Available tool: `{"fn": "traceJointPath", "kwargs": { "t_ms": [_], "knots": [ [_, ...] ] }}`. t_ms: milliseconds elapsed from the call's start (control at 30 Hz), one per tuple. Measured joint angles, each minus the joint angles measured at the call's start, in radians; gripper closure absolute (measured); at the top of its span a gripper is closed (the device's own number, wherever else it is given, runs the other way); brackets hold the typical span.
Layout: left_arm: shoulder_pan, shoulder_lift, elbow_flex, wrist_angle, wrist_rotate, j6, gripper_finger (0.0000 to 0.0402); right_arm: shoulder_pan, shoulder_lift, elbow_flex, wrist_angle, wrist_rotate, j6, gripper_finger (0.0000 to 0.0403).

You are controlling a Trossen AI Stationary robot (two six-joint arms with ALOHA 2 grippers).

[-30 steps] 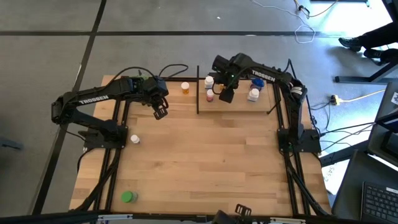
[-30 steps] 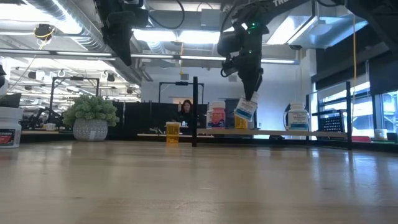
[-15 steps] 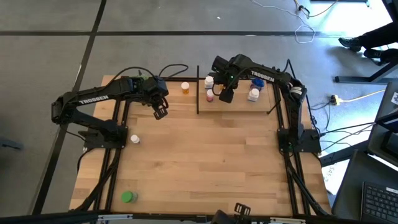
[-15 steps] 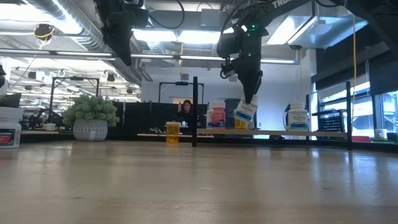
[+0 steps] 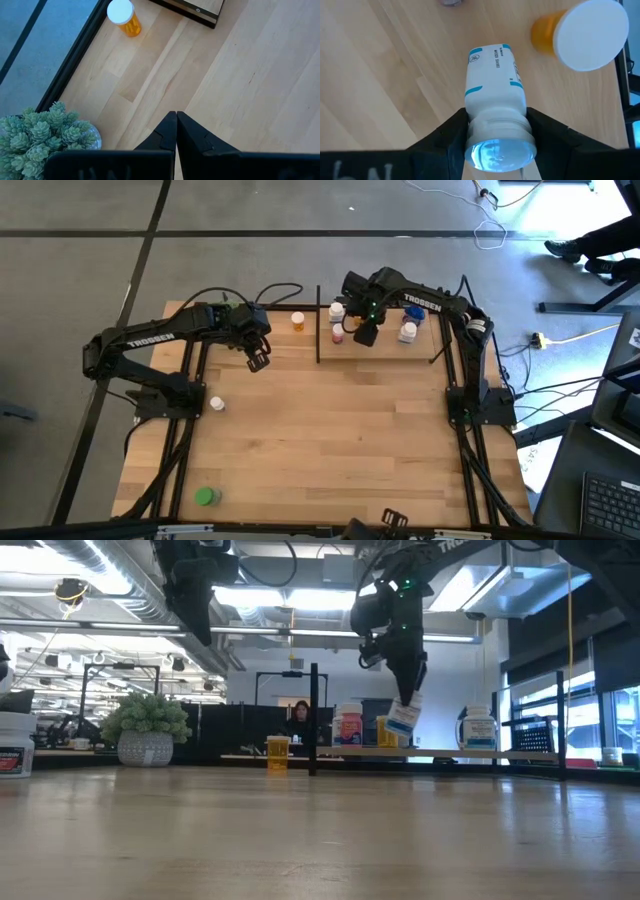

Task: Pick and place medicine bottles onto shelf by color
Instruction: Put the white medicine bottle on the shelf

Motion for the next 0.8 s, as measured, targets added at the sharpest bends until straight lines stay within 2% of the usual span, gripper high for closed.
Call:
{"fn": "traceJointPath", "kwargs": {
  "t_ms": [333,800],
  "knots": [
    [0.0,0.0,0.0,0.0,0.0,0.0,0.0401,0.001,0.011,0.0,0.04,0.0,0.0,0.0224],
    [0.0,0.0,0.0,0.0,0.0,0.0,0.0401,0.001,0.012,0.0,0.004,-0.002,-0.003,0.0224]
  ]
}}
